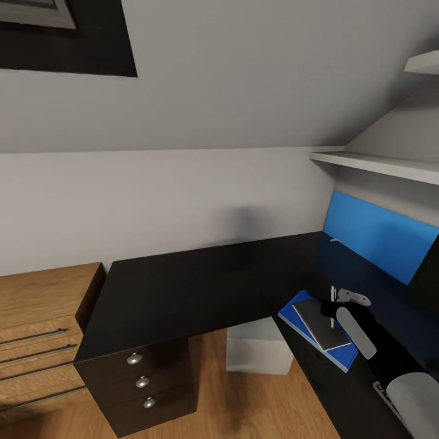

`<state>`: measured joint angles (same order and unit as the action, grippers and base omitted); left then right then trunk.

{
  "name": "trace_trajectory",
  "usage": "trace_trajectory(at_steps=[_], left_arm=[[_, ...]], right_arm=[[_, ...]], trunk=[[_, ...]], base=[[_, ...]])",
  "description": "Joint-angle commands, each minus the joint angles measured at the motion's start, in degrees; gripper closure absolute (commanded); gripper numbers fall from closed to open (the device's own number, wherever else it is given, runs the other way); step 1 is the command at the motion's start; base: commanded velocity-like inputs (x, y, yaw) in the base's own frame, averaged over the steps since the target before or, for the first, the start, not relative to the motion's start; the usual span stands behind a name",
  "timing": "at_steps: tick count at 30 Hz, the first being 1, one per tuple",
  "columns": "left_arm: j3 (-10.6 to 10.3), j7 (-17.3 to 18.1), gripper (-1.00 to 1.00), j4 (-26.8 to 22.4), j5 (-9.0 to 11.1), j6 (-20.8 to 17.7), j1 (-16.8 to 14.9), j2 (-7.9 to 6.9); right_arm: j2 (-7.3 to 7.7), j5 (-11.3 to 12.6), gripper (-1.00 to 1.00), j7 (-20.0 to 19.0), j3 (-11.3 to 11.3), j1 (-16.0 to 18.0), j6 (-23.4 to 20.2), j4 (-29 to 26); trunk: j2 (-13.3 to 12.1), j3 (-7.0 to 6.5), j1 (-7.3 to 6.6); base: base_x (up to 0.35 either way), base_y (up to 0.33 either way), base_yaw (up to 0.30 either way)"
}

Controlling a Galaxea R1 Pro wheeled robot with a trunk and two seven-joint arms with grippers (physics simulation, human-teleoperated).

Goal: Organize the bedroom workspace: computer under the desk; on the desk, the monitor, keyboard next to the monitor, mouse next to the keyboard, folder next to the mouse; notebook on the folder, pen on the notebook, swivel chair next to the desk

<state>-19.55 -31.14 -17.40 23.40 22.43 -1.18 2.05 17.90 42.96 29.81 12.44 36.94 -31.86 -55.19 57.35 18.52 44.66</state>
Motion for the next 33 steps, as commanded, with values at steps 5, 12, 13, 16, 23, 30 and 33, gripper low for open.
trace_trajectory(at_steps=[5,12,13,16,23,30,33], left_arm=[[-0.46,-0.32,-1.0,0.0,0.42,0.24,-0.05,0.0],[-0.46,-0.32,-1.0,0.0,0.42,0.24,-0.05,-0.02],[-0.45,-0.32,-1.0,0.0,0.42,0.24,-0.05,0.01],[-0.47,-0.32,-1.0,0.0,0.42,0.24,-0.05,0.02],[-0.49,-0.32,-1.0,0.0,0.37,0.28,-0.05,0.01],[-0.42,-0.32,-1.0,0.0,0.33,0.24,-0.05,-0.03],[-0.41,-0.32,-1.0,0.01,0.33,0.24,-0.05,-0.03]], right_arm=[[-0.2,0.48,1.0,0.46,0.25,0.06,0.04,0.98],[-0.23,0.3,1.0,0.33,0.16,0.06,0.1,1.81],[-0.23,0.32,1.0,0.3,0.15,0.06,0.11,1.97],[-0.24,0.35,1.0,0.25,0.08,0.06,0.14,2.44],[-0.24,0.3,1.0,-0.11,0.04,0.06,0.36,3.95],[-0.24,0.3,1.0,-0.27,0.04,0.14,0.4,5.54],[-0.25,0.3,1.0,-0.28,0.05,0.15,0.4,6.12]], trunk=[[0.05,0.07,0.01],[0.05,0.07,0.01],[0.05,0.07,0.01],[0.05,0.07,0.01],[0.05,0.07,0.01],[0.05,0.07,0.01],[0.05,0.07,0.01]], base=[[0.0,0.0,-0.005],[0.0,0.0,0.0],[0.0,0.0,0.0],[0.0,0.0,0.0],[0.105,0.0,0.0],[0.24,0.0,0.0],[0.061,0.0,0.0]])
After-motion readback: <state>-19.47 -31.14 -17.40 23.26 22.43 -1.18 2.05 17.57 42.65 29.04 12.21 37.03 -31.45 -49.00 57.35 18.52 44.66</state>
